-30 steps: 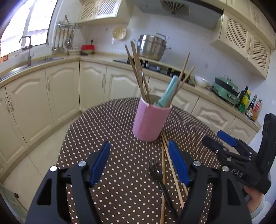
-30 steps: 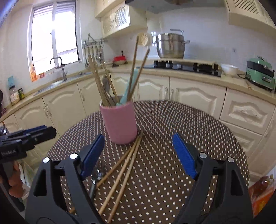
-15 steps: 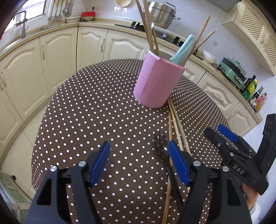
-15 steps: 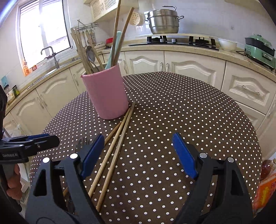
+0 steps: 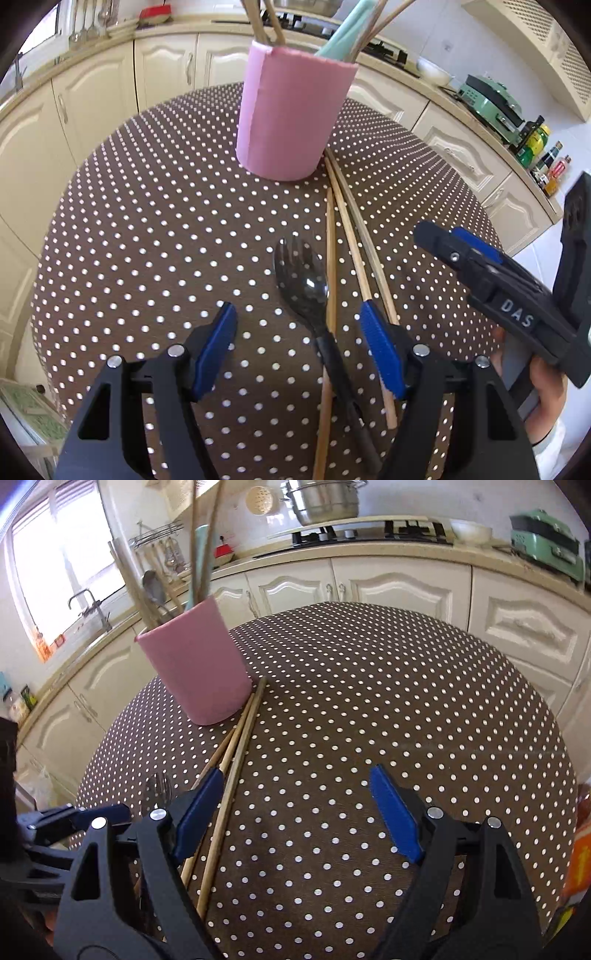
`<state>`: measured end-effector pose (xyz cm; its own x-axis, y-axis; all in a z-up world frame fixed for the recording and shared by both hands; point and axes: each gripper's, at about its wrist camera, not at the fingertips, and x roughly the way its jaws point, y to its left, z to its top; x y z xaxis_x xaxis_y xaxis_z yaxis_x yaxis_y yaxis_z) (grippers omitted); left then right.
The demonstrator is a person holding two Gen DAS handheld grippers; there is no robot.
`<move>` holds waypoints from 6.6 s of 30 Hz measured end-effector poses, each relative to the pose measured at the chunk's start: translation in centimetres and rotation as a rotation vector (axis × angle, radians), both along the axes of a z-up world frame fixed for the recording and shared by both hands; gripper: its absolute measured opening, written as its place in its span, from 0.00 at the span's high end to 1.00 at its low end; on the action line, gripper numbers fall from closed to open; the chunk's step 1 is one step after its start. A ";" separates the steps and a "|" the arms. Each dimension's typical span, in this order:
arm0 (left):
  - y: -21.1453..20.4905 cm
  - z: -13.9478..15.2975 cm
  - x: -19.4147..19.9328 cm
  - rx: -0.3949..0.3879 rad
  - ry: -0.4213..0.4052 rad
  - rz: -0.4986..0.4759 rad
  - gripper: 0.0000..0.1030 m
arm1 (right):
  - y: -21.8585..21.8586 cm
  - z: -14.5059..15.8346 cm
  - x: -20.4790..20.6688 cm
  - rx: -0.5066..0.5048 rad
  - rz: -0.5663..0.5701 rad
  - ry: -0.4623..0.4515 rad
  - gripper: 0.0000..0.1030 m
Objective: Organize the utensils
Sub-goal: 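Close the left gripper on the dark slotted utensil's handle, then grasp a wooden chopstick with the right gripper while the left gripper holds the utensil, then lift the utensil and chopstick upright and carry both above the pink cup, then lower the utensil and chopstick into the pink cup and open both grippers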
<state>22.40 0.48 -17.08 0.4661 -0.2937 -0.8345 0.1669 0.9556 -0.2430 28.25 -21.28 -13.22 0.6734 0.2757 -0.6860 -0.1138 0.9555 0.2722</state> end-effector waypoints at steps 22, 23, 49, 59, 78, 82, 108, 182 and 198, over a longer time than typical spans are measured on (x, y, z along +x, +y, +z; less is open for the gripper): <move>2.6 -0.5 0.0 -0.217 -0.042 0.020 0.95 | 0.6 0.3 -0.2 -0.060 -0.030 -0.014 0.22; 3.4 -0.1 -0.2 -0.223 -0.062 0.036 0.95 | 0.7 0.2 -0.2 -0.065 -0.026 -0.012 0.22; 7.2 -0.7 6.1 0.011 0.055 0.088 0.90 | 7.9 0.1 10.0 -0.298 0.266 0.378 0.67; 5.7 -0.6 7.8 -0.034 0.058 0.077 0.95 | 9.0 0.4 11.1 -0.362 0.320 0.390 0.92; 6.4 8.6 0.2 -0.167 -0.342 0.143 0.95 | -2.2 5.5 4.3 0.043 0.286 0.054 0.95; 5.5 9.9 -0.8 -0.194 -0.380 0.123 0.95 | -3.9 7.0 2.7 0.122 0.279 -0.024 0.95; 1.8 16.7 -2.2 -0.325 -0.717 -0.069 0.95 | -0.5 14.2 0.0 0.277 0.285 -0.454 0.94; 2.6 11.0 5.2 -0.089 -0.736 0.042 0.54 | 5.1 11.6 6.6 0.085 0.218 -0.512 0.94; 3.5 12.6 1.8 0.053 -0.735 0.152 0.40 | 5.9 10.3 6.0 0.057 0.197 -0.446 0.94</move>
<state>24.22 4.02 -4.46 0.9409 -0.1496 -0.3038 0.1337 0.9884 -0.0727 34.20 -15.39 -2.92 0.8295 0.4559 -0.3227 -0.4083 0.8891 0.2068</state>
